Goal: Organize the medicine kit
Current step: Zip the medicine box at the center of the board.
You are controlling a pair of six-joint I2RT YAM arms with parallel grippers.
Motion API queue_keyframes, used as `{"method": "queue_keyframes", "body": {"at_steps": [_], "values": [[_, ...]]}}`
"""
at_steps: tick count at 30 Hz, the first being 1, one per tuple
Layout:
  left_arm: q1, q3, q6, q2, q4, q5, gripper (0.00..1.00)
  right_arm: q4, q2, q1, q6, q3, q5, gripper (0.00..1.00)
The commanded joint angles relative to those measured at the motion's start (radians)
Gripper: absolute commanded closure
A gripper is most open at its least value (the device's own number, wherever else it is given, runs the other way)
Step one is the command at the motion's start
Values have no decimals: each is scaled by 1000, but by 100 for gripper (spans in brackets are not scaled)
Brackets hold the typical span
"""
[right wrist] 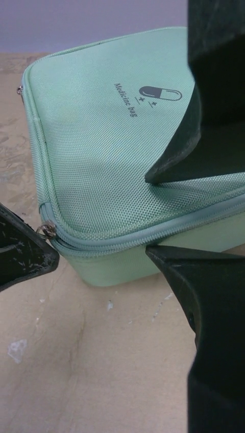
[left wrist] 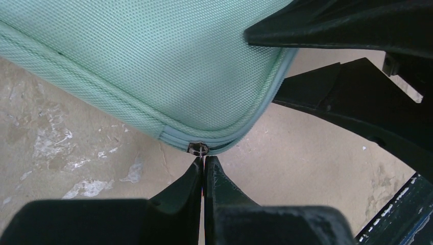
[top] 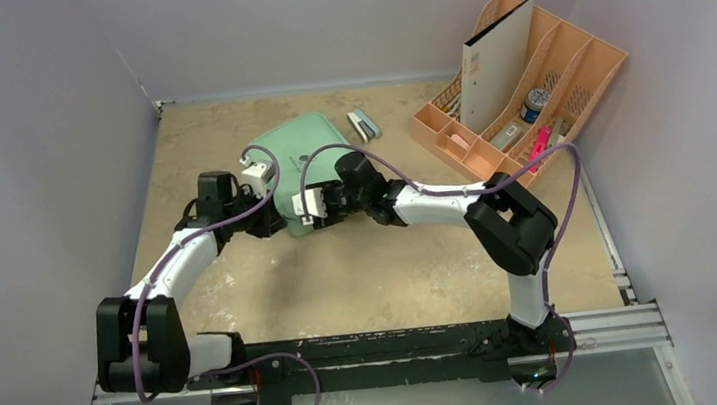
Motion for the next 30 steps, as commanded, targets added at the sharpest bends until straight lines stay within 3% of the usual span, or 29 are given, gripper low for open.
{"method": "queue_keyframes", "body": {"at_steps": [1, 10, 24, 30], "values": [[-3, 45, 4, 12, 28, 92, 100, 205, 38, 11, 36, 26, 58, 52], [-12, 34, -56, 38, 83, 143, 100, 376, 119, 53, 174, 41, 151, 53], [-49, 19, -363, 73, 308, 199, 100, 483, 140, 72, 313, 25, 207, 55], [-81, 50, -315, 83, 182, 125, 100, 486, 144, 76, 318, 13, 203, 55]]}}
